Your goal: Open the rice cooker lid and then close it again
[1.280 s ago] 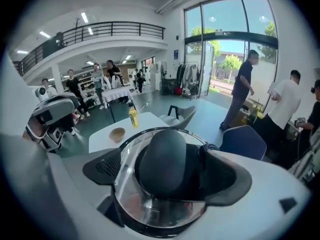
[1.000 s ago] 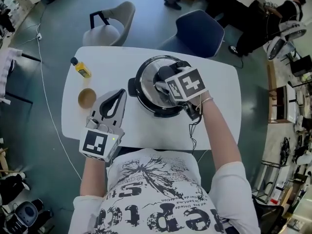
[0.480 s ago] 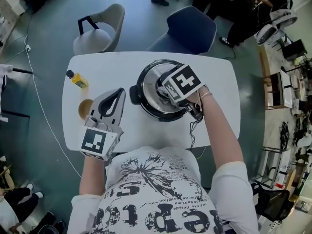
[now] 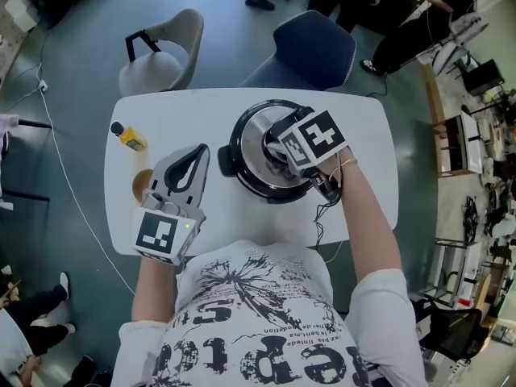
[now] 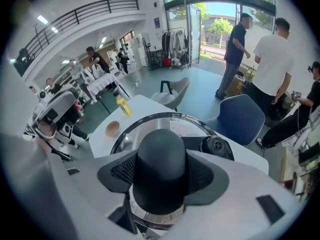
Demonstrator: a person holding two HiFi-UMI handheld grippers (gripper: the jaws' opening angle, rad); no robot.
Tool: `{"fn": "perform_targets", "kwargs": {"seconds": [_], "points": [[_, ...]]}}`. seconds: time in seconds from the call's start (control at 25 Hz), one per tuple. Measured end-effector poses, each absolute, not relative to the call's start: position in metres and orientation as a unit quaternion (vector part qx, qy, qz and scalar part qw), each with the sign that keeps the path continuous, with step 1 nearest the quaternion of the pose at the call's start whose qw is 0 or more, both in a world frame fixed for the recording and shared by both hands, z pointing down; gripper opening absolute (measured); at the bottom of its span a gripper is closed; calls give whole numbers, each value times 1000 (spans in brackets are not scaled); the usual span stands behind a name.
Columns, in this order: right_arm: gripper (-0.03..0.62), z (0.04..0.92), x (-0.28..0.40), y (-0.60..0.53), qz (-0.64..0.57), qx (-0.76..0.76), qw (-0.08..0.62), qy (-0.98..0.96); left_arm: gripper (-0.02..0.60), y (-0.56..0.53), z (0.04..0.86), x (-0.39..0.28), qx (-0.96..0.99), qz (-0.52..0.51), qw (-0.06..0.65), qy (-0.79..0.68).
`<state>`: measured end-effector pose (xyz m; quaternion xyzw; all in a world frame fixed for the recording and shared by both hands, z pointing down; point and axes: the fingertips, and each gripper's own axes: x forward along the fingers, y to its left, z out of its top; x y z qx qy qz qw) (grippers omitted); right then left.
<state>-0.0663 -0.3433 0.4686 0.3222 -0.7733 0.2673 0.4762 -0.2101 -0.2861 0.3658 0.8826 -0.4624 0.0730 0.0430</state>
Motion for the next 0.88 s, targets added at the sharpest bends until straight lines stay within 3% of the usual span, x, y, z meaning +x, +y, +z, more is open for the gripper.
{"fn": "perform_targets", "kwargs": {"seconds": [0.52,0.88], "points": [[293,417,-34,-343,267,396,414,-775,14,-282,355,-211,899,66,31,-433],[293,410,74,-325,276,454,370,-762,14,-256,347,-172,888,66,8,-456]]}}
